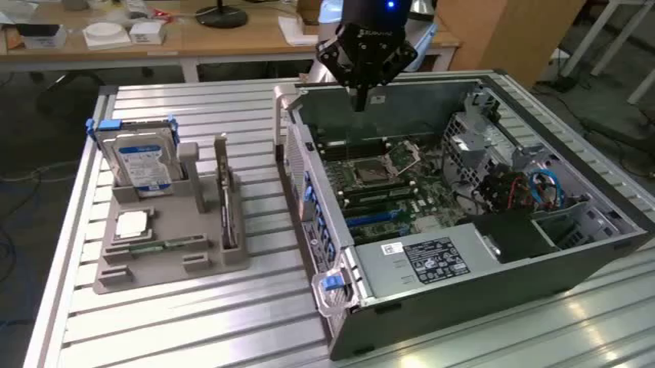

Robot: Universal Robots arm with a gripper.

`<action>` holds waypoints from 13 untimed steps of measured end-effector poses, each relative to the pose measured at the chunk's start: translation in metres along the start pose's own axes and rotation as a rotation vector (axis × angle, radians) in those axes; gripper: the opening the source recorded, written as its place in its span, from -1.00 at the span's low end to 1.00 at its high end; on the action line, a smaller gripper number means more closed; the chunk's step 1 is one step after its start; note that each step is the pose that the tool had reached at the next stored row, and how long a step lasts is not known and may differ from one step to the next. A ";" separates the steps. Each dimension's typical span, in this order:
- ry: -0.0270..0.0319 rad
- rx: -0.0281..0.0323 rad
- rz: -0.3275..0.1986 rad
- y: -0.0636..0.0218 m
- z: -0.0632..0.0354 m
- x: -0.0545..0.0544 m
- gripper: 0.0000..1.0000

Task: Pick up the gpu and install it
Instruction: 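Reach for the gpu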

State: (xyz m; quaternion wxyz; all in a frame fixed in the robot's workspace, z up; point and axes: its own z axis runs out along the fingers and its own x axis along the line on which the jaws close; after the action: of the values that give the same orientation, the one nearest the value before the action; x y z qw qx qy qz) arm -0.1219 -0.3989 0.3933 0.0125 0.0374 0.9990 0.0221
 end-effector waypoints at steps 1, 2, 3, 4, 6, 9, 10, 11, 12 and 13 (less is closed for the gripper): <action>0.0000 0.0000 0.000 0.0000 0.0000 0.000 -0.80; -0.0001 0.0000 0.000 0.0000 0.0000 0.000 -0.80; 0.0001 0.0002 0.000 -0.0001 -0.0002 0.002 -0.80; 0.0001 0.0002 0.000 -0.0003 -0.0002 0.004 -0.80; 0.0000 0.0000 0.000 -0.0006 -0.0002 0.007 -0.80; 0.0000 0.0001 0.000 -0.0011 -0.0004 0.014 -0.80; 0.0000 0.0000 0.000 -0.0013 -0.0005 0.017 -0.80; 0.0000 0.0000 0.000 -0.0014 -0.0005 0.019 -0.80; 0.0000 0.0000 0.000 -0.0016 -0.0006 0.022 -0.80; 0.0000 0.0000 0.000 -0.0018 -0.0007 0.024 -0.80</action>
State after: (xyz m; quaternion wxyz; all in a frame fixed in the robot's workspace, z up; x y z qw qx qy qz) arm -0.1460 -0.3989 0.3933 0.0125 0.0375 0.9990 0.0221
